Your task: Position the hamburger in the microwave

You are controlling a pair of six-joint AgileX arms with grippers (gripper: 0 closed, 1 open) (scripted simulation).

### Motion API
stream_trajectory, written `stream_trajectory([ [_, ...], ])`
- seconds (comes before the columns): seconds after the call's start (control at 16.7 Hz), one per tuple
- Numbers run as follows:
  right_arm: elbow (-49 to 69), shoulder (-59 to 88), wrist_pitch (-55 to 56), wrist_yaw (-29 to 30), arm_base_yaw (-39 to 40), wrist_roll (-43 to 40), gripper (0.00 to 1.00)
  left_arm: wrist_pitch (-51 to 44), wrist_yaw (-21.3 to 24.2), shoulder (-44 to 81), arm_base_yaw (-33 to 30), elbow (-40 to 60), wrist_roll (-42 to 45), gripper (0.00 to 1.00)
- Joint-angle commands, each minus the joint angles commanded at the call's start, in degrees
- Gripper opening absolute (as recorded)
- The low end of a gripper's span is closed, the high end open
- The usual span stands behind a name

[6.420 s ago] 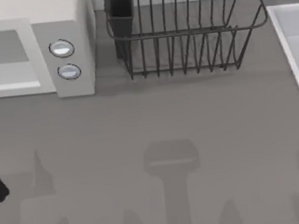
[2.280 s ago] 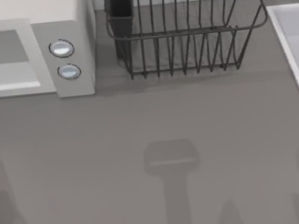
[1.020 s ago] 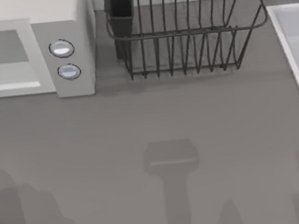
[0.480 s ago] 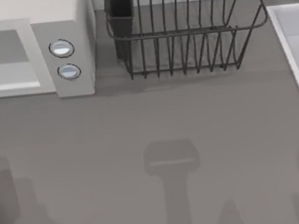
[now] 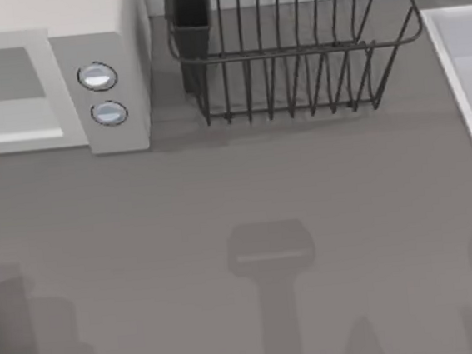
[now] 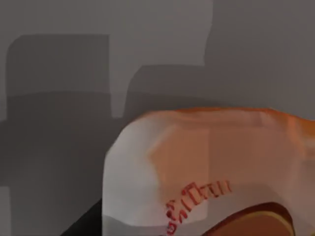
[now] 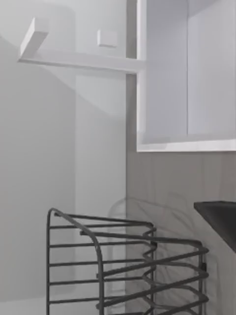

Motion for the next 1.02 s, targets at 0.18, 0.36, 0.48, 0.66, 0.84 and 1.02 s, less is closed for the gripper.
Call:
stream_trajectory([
  [0.18, 0.0, 0.0, 0.0, 0.0, 0.0, 0.0, 1.0, 9.86, 0.89, 2.45, -1.9, -1.4, -1.0, 0.0],
  [0.36, 0.0, 0.0, 0.0, 0.0, 0.0, 0.0, 1.0, 14.31, 1.28, 3.31, -2.85, -1.72, -1.3, 0.0],
  [0.48, 0.0, 0.0, 0.0, 0.0, 0.0, 0.0, 1.0, 14.59, 1.3, 3.35, -2.91, -1.72, -1.31, 0.0],
  [0.66, 0.0, 0.0, 0.0, 0.0, 0.0, 0.0, 1.0, -4.87, -0.87, -5.69, -0.27, -5.56, 1.51, 0.0],
  [0.84, 0.0, 0.0, 0.0, 0.0, 0.0, 0.0, 1.0, -4.59, -0.92, -4.7, -0.47, -3.53, 1.32, 0.0],
  [1.02, 0.0, 0.0, 0.0, 0.0, 0.0, 0.0, 1.0, -4.24, -0.99, -0.18, -1.29, 3.3, 0.8, 0.0],
])
